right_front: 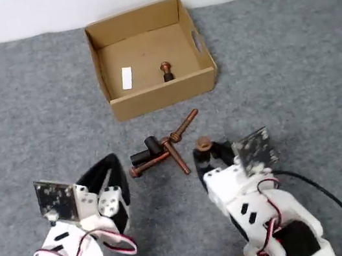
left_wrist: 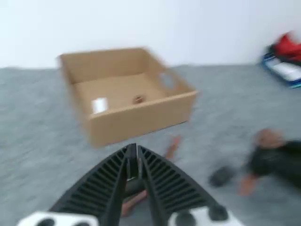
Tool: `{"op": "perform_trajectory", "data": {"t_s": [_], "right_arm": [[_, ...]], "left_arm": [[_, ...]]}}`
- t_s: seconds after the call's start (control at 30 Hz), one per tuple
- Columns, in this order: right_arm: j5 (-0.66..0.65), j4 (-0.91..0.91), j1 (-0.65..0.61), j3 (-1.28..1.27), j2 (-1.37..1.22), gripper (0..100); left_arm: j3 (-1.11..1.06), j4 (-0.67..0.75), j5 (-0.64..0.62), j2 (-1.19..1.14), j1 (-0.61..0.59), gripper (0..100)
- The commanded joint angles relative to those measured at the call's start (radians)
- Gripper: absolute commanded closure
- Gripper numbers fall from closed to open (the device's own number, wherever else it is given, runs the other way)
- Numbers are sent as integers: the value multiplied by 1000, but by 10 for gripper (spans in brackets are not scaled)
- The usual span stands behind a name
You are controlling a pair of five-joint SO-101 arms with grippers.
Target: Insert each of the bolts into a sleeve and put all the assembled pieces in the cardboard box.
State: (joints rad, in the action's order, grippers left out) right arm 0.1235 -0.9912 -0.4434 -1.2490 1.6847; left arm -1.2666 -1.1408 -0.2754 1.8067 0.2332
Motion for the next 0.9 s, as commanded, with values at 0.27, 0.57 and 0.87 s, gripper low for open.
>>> {"op": "perform_trajectory", "data": {"t_s": [0.27, 0.57, 0.87], "right_arm": [[160, 58, 97, 628, -687, 989], [43, 418, 99, 884, -1132, 989], [-54, 734, 101, 984, -1529, 989]], "left_arm": [[-285, 6, 224, 2, -368, 995], [-417, 66, 222, 2, -404, 995], [-418, 25, 221, -5, -397, 995]]}}
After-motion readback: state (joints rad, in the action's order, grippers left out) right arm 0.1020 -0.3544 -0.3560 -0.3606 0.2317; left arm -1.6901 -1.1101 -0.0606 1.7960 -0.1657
